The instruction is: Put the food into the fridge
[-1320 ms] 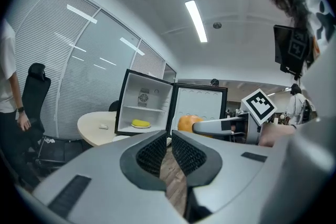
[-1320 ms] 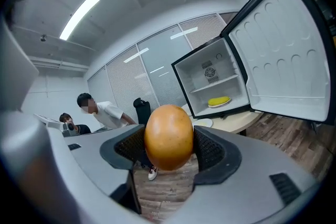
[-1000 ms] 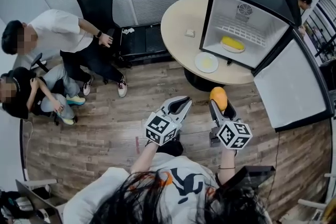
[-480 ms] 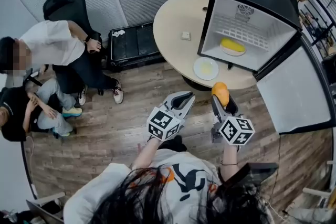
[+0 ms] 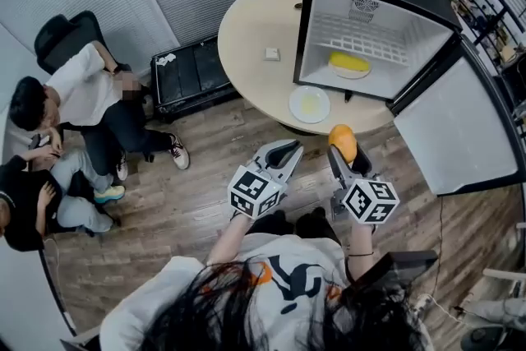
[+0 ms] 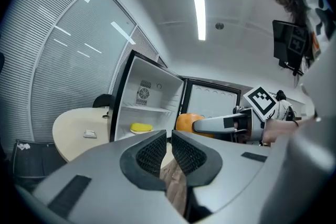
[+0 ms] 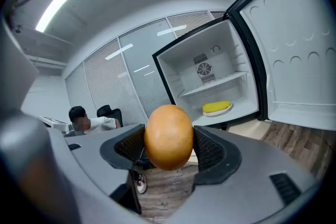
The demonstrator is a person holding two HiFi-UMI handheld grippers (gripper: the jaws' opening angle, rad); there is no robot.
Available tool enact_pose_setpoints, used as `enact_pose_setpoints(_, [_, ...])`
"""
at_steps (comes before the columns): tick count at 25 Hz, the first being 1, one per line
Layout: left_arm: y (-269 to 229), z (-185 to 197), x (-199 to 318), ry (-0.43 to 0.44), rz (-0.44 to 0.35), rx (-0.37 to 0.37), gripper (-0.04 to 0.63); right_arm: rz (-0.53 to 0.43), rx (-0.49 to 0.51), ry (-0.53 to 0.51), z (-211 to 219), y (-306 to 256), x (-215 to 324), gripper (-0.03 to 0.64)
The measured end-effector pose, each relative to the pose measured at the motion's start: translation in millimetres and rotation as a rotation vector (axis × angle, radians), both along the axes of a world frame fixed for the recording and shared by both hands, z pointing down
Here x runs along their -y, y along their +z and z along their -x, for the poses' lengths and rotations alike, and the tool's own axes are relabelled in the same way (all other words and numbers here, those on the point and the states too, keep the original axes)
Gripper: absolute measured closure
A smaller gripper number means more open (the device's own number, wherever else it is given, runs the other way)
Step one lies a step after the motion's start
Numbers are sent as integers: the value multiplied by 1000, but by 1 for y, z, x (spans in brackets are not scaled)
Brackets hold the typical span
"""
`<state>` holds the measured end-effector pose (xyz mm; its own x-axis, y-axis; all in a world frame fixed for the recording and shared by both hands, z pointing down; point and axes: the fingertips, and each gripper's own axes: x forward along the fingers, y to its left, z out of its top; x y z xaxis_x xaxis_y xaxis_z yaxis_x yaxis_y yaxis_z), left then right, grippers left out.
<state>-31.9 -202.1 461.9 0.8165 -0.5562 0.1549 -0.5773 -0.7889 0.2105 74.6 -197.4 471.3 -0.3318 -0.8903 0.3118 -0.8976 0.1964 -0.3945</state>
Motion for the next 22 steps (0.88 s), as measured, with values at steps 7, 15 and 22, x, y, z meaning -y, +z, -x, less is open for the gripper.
enact_pose_setpoints(7, [8,-8,14,-12,21,16,572,11,10,-15,-9,7,18,318])
enact_pose_setpoints(15, [9,-29,51,-72,20,23,572,-12,-3,-67,-33,2,70,318])
enact_pose_setpoints(22, [4,-57,99,-138,14,9,572,-35,-23,-159,-52,-10,128,318])
